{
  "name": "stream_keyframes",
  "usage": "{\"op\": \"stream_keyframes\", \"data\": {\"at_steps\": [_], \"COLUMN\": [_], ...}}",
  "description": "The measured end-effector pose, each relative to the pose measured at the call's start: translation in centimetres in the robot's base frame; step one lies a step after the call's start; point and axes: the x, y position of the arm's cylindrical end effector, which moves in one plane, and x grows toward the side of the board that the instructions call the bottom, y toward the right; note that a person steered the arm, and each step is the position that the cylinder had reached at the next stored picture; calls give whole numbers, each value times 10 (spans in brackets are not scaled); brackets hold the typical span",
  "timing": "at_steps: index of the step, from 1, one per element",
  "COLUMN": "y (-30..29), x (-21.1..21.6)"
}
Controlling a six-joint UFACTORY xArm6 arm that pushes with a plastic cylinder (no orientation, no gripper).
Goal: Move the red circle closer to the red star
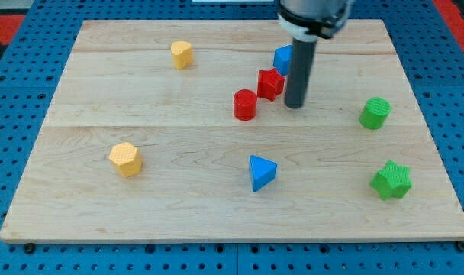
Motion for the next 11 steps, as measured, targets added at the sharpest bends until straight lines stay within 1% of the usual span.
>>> {"op": "stream_keyframes", "data": {"at_steps": [1,2,3,4,5,6,7,9,10,11], "y": [35,-19,-76,-88,-111,-110,-74,-56,-46,-33], "x": [3,18,22,28,29,17,14,-22,29,91]}}
